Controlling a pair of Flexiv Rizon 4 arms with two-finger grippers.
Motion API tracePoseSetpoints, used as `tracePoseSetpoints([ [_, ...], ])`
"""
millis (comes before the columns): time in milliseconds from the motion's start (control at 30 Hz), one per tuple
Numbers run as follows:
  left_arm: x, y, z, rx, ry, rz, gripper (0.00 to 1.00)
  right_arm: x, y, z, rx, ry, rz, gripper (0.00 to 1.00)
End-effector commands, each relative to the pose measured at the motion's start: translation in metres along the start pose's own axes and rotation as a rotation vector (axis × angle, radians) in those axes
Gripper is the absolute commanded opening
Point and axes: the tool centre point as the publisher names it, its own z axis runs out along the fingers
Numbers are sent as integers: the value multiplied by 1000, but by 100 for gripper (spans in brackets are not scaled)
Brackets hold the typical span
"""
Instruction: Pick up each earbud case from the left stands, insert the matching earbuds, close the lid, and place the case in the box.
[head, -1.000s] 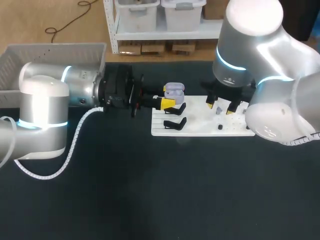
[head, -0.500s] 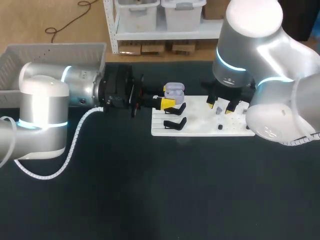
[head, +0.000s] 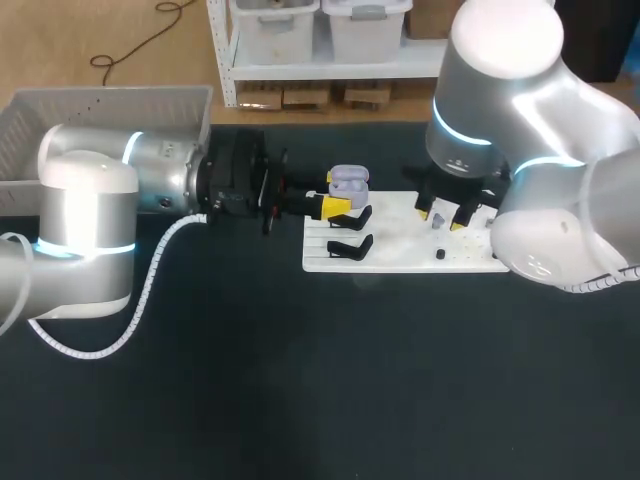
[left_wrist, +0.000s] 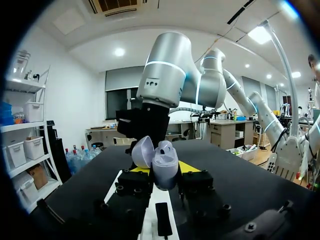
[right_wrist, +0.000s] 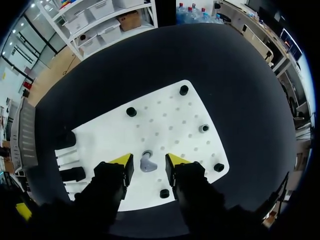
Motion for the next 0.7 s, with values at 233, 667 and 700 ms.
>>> tracePoseSetpoints([
  [233, 0, -1, 0, -5, 0, 2, 0, -1, 0, 0, -6, 0, 1, 37],
  [667, 0, -1, 0, -5, 0, 2, 0, 0, 3, 2, -10, 13, -11, 31],
  [700, 0, -1, 0, -5, 0, 2, 0, 0, 3, 3, -10, 14, -11, 30],
])
